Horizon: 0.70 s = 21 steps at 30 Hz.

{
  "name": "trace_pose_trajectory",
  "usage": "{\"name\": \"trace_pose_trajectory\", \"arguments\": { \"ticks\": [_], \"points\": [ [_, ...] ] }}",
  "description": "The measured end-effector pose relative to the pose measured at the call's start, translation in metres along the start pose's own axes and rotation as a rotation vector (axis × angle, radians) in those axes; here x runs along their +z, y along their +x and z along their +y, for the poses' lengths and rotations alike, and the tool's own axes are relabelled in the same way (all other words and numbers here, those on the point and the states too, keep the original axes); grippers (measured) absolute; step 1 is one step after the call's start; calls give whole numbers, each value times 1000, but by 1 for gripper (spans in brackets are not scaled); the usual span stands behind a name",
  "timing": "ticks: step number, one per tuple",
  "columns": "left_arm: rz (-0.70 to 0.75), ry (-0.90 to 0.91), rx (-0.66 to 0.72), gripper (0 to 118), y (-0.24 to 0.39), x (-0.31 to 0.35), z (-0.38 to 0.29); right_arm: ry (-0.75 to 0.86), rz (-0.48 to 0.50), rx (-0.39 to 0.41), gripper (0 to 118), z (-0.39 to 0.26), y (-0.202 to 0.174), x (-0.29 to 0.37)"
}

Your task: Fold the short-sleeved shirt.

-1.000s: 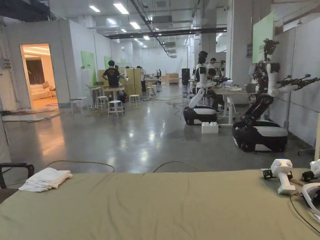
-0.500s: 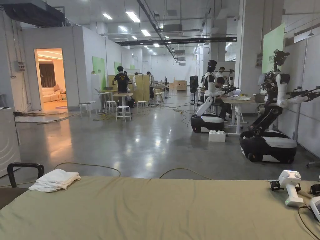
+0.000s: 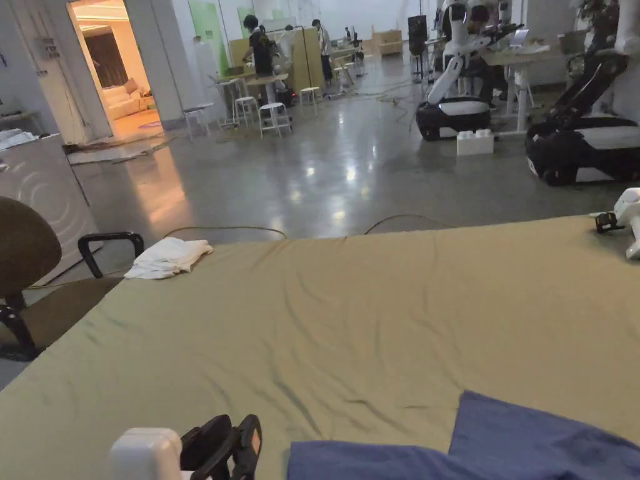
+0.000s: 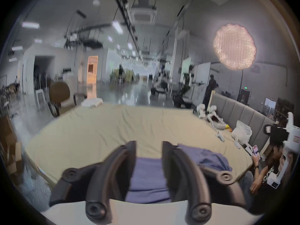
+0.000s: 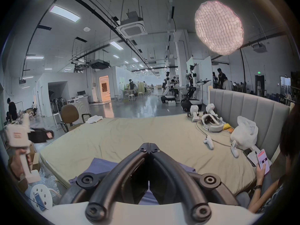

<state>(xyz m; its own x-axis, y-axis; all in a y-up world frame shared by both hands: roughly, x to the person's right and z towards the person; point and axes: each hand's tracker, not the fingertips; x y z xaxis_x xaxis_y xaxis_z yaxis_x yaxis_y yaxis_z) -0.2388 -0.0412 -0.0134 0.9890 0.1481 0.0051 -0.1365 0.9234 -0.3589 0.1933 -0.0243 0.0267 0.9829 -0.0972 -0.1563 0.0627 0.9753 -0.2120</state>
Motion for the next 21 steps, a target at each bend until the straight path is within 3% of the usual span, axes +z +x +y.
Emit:
{"name": "trace_pose_trajectory", "arguments": {
  "ticks": [1,2,8,11,16,17,20,21],
  "points": [
    [0,-50,16,73,-8,-25,-10,-24,-9,-7,0,-4,3,-2],
    [-10,-102,16,82,-14,-49,-18,-38,-17,-14,0,-7,4,-3],
    [-27,-389,127,82,-39,-201,-71,-131,-30,-117,0,-25,22,-9],
    [54,-529,102,82,-50,-263,-95,-162,-84,-105,0,-31,28,-13],
    [72,-588,172,79,-63,-317,-110,-230,-130,-91,0,-41,41,-17],
    [74,-592,173,69,-64,-321,-111,-243,-142,-94,0,-43,43,-18],
    [121,-613,142,20,-57,-331,-114,-276,-162,-109,0,-51,48,-22],
    [108,-613,152,20,-57,-333,-116,-288,-163,-116,0,-53,49,-24]
  ]
}}
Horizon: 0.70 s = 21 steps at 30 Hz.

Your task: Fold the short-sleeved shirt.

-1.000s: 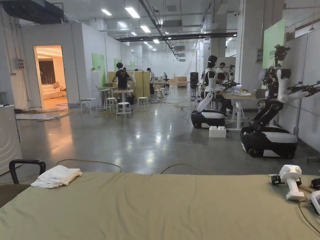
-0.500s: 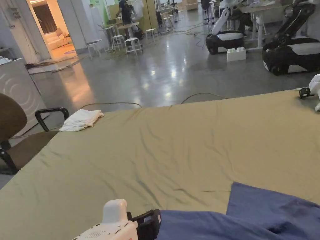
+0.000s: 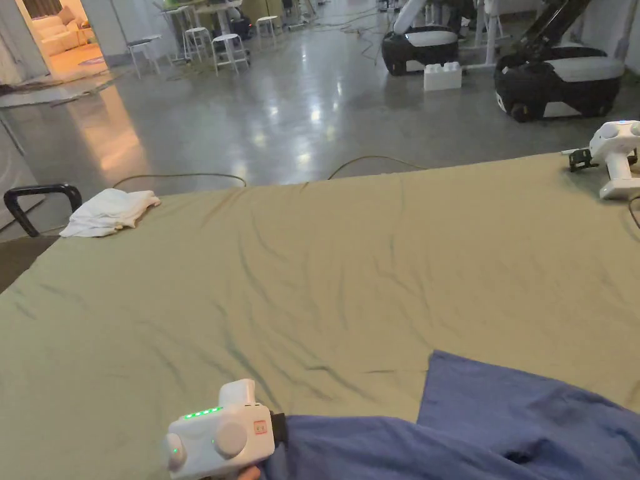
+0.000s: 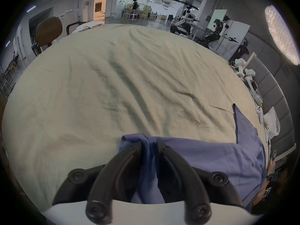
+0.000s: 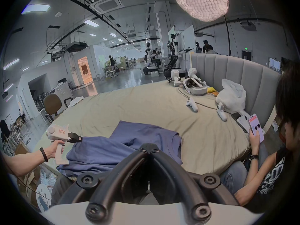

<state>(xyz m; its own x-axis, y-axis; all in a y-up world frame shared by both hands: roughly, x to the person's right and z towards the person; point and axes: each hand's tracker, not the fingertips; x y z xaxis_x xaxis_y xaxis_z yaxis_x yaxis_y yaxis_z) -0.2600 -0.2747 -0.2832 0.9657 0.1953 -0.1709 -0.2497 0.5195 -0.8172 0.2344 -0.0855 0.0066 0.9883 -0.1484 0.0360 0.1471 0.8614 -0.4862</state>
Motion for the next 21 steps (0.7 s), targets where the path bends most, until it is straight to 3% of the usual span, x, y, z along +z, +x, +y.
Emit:
{"name": "trace_pose_trajectory", "arguments": {
  "ticks": [3,5,10,11,13,14,17,19,21],
  "points": [
    [2,-18,42,16,-3,-7,-2,-31,12,-5,0,-1,-1,-12],
    [3,-20,44,7,-3,-7,-2,-40,24,6,0,2,-5,-19],
    [65,-95,-111,7,15,-15,7,-80,136,49,0,30,-9,-78],
    [68,-102,-128,7,16,-16,8,-118,155,71,15,39,-9,-99],
    [68,-118,-133,7,16,-18,12,-184,181,104,72,51,-4,-150],
    [66,-122,-137,7,16,-18,13,-212,200,100,78,55,-2,-175],
    [59,-135,-142,7,13,-20,15,-351,159,123,77,64,8,-264],
    [51,-139,-136,7,11,-20,16,-448,74,225,77,67,12,-324],
    [45,-138,-134,7,11,-18,14,-527,59,270,77,57,16,-371]
  ]
}}
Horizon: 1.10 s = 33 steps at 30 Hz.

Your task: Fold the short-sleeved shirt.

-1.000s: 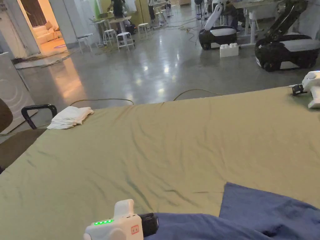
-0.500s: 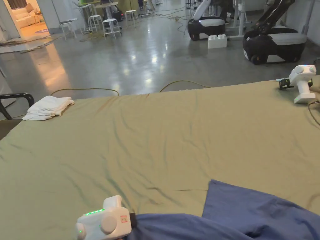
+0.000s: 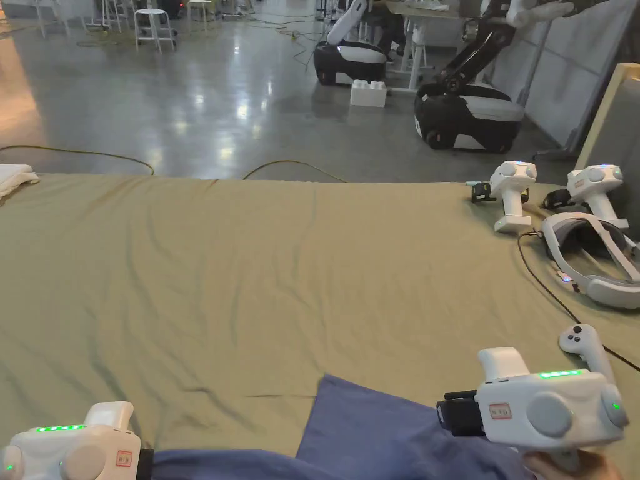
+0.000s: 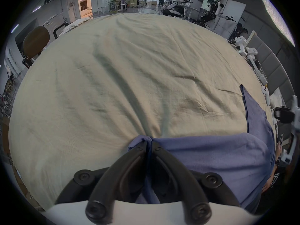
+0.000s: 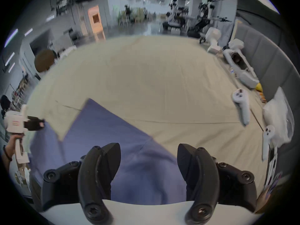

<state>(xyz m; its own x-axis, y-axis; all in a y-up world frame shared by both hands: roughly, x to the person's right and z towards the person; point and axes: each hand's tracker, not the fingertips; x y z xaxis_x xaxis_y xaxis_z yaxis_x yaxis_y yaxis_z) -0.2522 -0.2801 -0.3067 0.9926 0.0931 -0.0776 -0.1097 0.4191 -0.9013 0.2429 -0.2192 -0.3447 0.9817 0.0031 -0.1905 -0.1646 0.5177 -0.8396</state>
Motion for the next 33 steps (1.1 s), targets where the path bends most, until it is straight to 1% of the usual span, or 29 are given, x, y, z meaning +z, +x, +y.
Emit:
{"name": "trace_pose_trajectory", "arguments": {
  "ticks": [1,2,3,5,6,7,8,9,10,11,12,13,14,15,16,18,20,22,24,25,27,28,29,30,33],
  "points": [
    [-3,1,1,7,-1,1,0,-52,8,2,77,6,4,-19],
    [-7,-1,1,7,-2,1,1,-96,24,24,77,8,8,-30],
    [-13,-12,1,7,-4,-1,4,-142,33,70,77,11,12,-42],
    [-18,-31,11,7,-5,-3,8,-187,-30,133,76,11,9,-57],
    [-17,-32,10,7,-5,-3,8,-208,-36,150,72,9,10,-63],
    [-16,-30,6,7,-3,-3,7,-223,13,123,69,7,10,-66],
    [-12,-24,0,7,-2,-2,6,-200,8,105,61,8,11,-65],
    [-10,-15,-5,7,-2,-1,4,-193,8,100,43,8,10,-61],
    [-9,-7,-10,6,-2,0,3,-184,29,82,7,6,7,-56],
    [-12,29,-19,6,-2,1,1,-170,38,94,1,3,2,-52],
    [-20,95,-34,6,-3,7,-4,-151,16,98,1,-2,-8,-41],
    [-20,122,-29,6,-4,17,-9,-144,27,90,1,-4,-7,-34],
    [-32,157,-7,6,-6,30,-12,-141,100,44,1,-6,-6,-27],
    [-62,225,24,6,-10,53,-16,-79,90,28,1,-10,-5,-8],
    [-124,264,47,6,-16,77,-19,-1,46,16,1,-11,5,10],
    [-176,362,46,6,-27,129,-23,115,95,-52,1,-15,14,58],
    [-192,465,21,6,-35,183,-27,246,81,-115,1,-24,17,114],
    [-234,570,39,6,-43,240,-30,380,96,-127,1,-32,21,170],
    [-260,663,42,6,-44,287,-31,485,56,-130,1,-32,23,219],
    [-254,701,33,6,-45,310,-29,528,70,-146,1,-29,26,242],
    [-239,776,7,6,-38,348,-25,591,64,-166,1,-19,30,283],
    [-235,810,-7,6,-36,367,-22,626,69,-181,1,-14,23,307],
    [-232,833,-7,6,-36,382,-20,674,71,-193,1,-9,23,325],
    [-237,868,-3,6,-35,398,-17,710,65,-194,1,-3,23,343],
    [-186,942,-11,6,-33,436,-5,777,3,-142,1,22,19,384]
  ]
}}
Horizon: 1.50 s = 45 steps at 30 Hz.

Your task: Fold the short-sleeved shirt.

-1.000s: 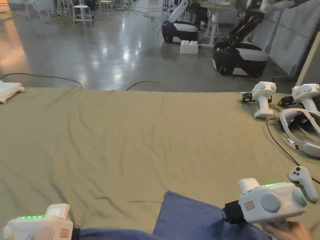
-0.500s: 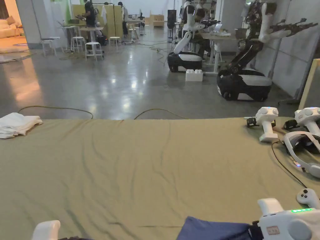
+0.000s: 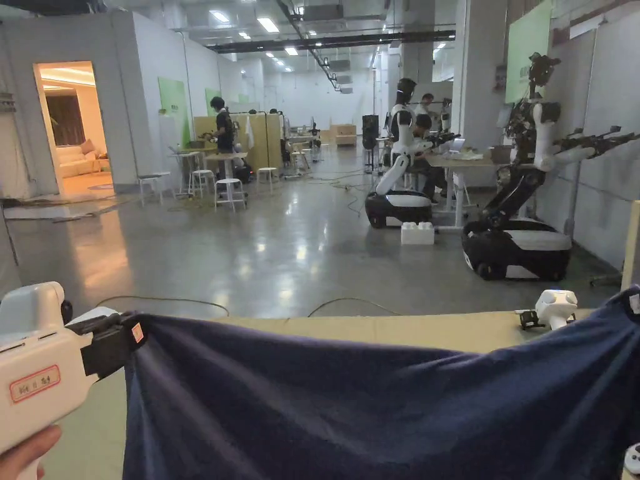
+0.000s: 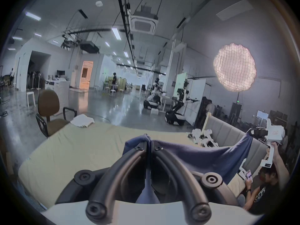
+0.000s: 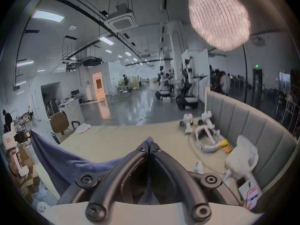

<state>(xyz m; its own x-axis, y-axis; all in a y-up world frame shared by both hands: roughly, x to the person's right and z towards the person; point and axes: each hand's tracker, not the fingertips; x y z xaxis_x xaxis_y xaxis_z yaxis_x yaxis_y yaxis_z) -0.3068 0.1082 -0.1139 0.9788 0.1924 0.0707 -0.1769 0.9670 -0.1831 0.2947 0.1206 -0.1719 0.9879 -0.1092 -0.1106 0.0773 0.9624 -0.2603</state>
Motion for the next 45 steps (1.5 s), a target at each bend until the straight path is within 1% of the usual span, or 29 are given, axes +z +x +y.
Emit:
{"name": "trace_pose_trajectory", "arguments": {
  "ticks": [3,7,8,10,13,19,23,29,31,35,37,38,39,41,45],
  "points": [
    [-2,36,-2,6,1,4,31,54,-9,20,1,38,-11,4],
    [56,77,-40,6,3,-3,67,124,-45,45,1,77,-21,-2],
    [61,84,-31,6,3,-7,74,153,-50,38,1,85,-23,-5],
    [65,101,0,6,-1,-17,89,157,-43,26,1,101,-27,-14],
    [98,112,5,6,0,-40,111,164,-51,14,1,120,-29,-37],
    [141,119,-16,6,2,-97,141,175,-142,63,1,146,-43,-89],
    [162,101,-25,6,0,-135,153,187,-166,66,1,159,-49,-120],
    [187,100,-25,6,-9,-172,165,204,-173,26,1,179,-55,-152],
    [199,95,-19,6,-14,-183,169,207,-182,27,1,186,-59,-164],
    [207,77,0,6,-22,-204,164,203,-201,52,1,186,-69,-185],
    [197,50,-17,6,-26,-217,153,178,-211,36,1,178,-71,-197],
    [189,37,-21,6,-28,-223,145,139,-209,20,1,174,-70,-206],
    [194,19,-22,6,-29,-230,136,138,-180,10,1,167,-70,-210],
    [196,-24,-26,6,-34,-243,111,111,-204,29,1,147,-71,-225],
    [190,-144,11,6,-50,-269,40,-21,-197,56,1,88,-63,-256]
  ]
}}
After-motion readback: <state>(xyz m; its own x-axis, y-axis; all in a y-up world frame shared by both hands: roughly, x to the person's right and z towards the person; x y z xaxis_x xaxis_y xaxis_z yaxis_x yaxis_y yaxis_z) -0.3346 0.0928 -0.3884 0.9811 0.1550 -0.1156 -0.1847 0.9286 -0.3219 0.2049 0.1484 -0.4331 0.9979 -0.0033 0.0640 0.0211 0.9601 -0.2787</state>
